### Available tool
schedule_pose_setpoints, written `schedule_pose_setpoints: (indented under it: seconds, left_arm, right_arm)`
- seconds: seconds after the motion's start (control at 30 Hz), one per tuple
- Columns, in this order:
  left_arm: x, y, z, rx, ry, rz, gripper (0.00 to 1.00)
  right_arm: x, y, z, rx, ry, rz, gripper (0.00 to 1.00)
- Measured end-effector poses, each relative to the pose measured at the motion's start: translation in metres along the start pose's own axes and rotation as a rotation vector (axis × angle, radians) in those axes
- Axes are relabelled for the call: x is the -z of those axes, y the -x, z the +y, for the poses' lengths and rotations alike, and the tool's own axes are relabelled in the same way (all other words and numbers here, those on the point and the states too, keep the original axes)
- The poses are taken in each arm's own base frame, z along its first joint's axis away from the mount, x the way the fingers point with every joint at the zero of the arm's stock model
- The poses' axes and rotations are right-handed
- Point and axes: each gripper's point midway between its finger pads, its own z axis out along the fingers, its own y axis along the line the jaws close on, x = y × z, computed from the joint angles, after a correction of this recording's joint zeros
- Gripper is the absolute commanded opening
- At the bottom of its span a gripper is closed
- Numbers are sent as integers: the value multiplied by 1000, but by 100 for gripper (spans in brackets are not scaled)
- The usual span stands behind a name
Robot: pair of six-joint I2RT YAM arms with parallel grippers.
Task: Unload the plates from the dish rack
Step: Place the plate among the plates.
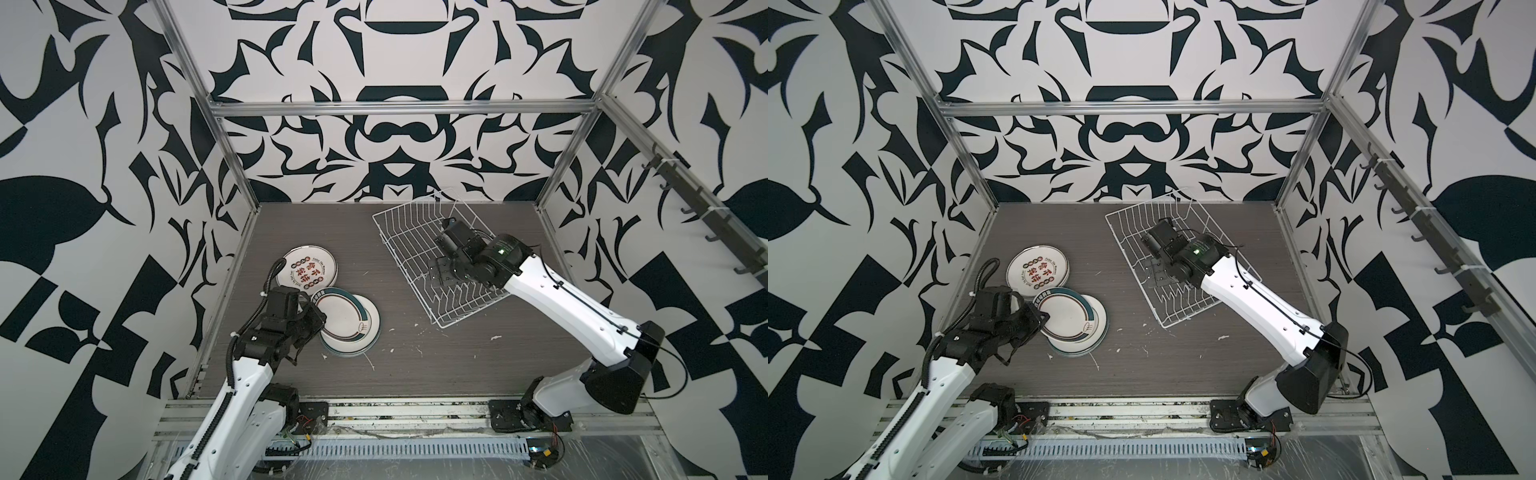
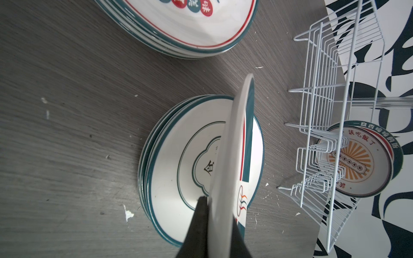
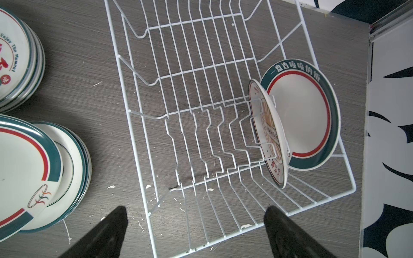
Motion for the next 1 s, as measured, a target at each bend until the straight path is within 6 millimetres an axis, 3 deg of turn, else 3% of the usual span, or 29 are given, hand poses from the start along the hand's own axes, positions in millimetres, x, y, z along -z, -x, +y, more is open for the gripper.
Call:
schedule_pose_setpoints:
  seconds: [0.37, 0.63, 1.0]
  left_arm:
    - [-5, -3, 4, 14, 16, 21, 3]
    - [-8, -3, 5, 22, 28, 30, 22]
    - [-9, -3, 9, 32, 49, 26, 34]
  right_arm:
    - [-1, -1, 2, 1, 10, 4, 100]
    - [-3, -2, 3, 1, 11, 6, 100]
    - [-6, -4, 4, 3, 15, 11, 100]
